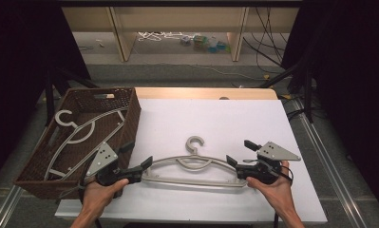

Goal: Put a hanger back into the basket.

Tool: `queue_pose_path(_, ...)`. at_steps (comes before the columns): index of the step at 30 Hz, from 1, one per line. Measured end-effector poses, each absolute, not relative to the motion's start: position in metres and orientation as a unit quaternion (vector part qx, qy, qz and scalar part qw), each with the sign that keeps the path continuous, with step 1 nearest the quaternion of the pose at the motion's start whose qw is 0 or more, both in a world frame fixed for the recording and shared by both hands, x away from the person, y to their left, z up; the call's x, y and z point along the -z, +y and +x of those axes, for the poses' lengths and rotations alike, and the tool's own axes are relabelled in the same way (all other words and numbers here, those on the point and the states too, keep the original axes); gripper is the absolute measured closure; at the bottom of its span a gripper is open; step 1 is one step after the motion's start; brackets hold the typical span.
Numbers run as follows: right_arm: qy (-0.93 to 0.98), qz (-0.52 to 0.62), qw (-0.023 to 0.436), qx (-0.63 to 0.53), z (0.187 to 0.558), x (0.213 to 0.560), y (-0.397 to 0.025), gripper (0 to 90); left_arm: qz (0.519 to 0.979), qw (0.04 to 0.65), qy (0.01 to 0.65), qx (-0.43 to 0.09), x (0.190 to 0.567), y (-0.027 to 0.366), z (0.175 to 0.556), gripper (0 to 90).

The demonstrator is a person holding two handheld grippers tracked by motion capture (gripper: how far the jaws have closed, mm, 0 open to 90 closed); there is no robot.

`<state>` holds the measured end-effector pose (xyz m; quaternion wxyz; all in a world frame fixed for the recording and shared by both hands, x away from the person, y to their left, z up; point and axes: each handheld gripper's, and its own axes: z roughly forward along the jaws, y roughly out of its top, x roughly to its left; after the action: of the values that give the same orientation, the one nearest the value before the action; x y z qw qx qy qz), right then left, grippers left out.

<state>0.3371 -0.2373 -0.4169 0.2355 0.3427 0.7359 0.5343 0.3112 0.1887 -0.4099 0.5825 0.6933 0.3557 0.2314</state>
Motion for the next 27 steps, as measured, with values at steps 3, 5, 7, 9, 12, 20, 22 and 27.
queue_pose_path(3, 0.736, 0.343, 0.235, -0.534, 0.337, 0.418, -0.235, 16.0, 0.691, 0.582, 0.361, -0.233, 0.414, 0.191, 0.309, 16.3)
queue_pose_path(5, 0.74, 0.342, 0.233, -0.531, 0.337, 0.418, -0.235, 16.0, 0.693, 0.581, 0.356, -0.235, 0.415, 0.192, 0.309, 16.3)
queue_pose_path(7, 0.747, 0.341, 0.224, -0.526, 0.337, 0.419, -0.234, 16.0, 0.694, 0.58, 0.355, -0.237, 0.416, 0.192, 0.308, 16.3)
queue_pose_path(9, 0.747, 0.342, 0.226, -0.523, 0.338, 0.421, -0.233, 16.0, 0.695, 0.58, 0.352, -0.239, 0.418, 0.19, 0.307, 16.3)
queue_pose_path(12, 0.748, 0.342, 0.222, -0.523, 0.339, 0.422, -0.232, 16.0, 0.7, 0.576, 0.347, -0.238, 0.419, 0.188, 0.305, 16.3)
queue_pose_path(20, 0.772, 0.338, 0.217, -0.492, 0.346, 0.426, -0.227, 16.4, 0.712, 0.572, 0.335, -0.231, 0.427, 0.18, 0.303, 16.3)
queue_pose_path(22, 0.782, 0.334, 0.214, -0.481, 0.35, 0.427, -0.225, 16.7, 0.714, 0.571, 0.333, -0.232, 0.427, 0.181, 0.302, 16.3)
queue_pose_path(27, 0.811, 0.322, 0.205, -0.444, 0.362, 0.431, -0.217, 21.1, 0.71, 0.571, 0.338, -0.233, 0.427, 0.182, 0.302, 16.3)
